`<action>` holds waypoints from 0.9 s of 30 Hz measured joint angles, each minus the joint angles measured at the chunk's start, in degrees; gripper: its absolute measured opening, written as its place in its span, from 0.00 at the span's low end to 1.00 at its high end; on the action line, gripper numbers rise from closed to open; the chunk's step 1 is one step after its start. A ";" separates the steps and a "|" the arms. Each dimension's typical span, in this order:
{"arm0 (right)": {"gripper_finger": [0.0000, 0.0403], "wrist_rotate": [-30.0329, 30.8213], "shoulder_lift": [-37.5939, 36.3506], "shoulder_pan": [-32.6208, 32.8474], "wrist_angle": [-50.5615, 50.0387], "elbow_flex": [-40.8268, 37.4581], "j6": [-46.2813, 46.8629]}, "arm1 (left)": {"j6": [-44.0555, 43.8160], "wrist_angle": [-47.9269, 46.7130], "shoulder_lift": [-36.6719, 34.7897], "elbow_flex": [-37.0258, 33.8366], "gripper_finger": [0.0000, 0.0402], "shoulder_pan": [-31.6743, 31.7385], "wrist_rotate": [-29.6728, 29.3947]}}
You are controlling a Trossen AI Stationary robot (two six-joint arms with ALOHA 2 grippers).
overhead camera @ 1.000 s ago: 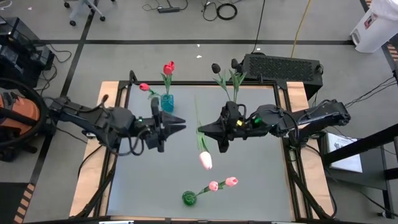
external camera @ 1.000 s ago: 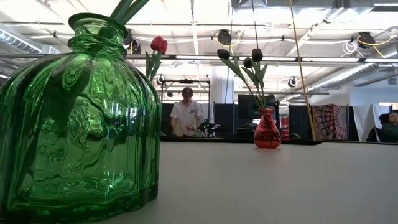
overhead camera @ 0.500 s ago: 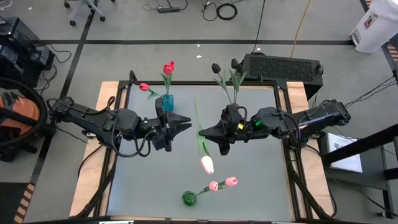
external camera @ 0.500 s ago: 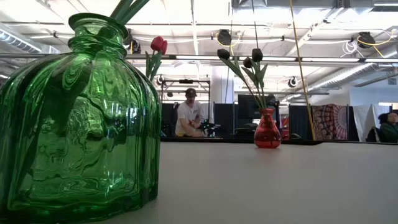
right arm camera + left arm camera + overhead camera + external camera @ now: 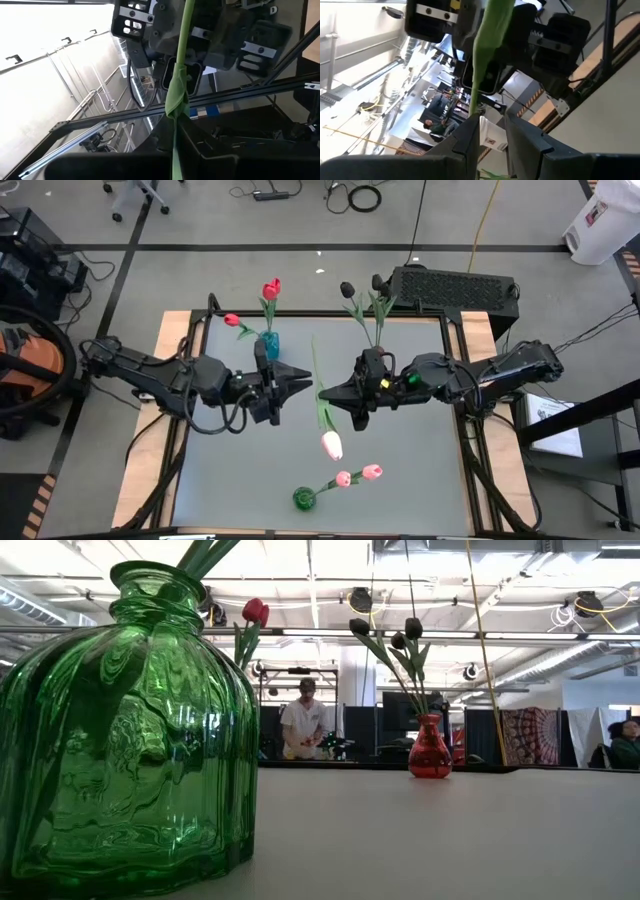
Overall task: Sort flowers into vase by color
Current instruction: Put the pink tulip into the green vase
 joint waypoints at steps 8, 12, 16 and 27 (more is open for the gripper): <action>0.00 0.00 0.00 0.46 -0.02 0.00 0.64 | 0.33 5.03 1.68 0.02 0.25 0.33 1.74; 0.00 0.13 0.00 0.81 -0.07 0.00 0.88 | 1.63 6.79 2.49 0.02 0.25 0.35 1.71; 0.00 0.16 0.00 0.89 -0.07 0.00 0.84 | 1.61 6.62 2.54 0.02 0.25 0.35 1.72; 0.00 0.22 0.00 1.51 -1.01 0.00 1.98 | 1.30 7.43 2.81 0.02 0.25 0.38 4.55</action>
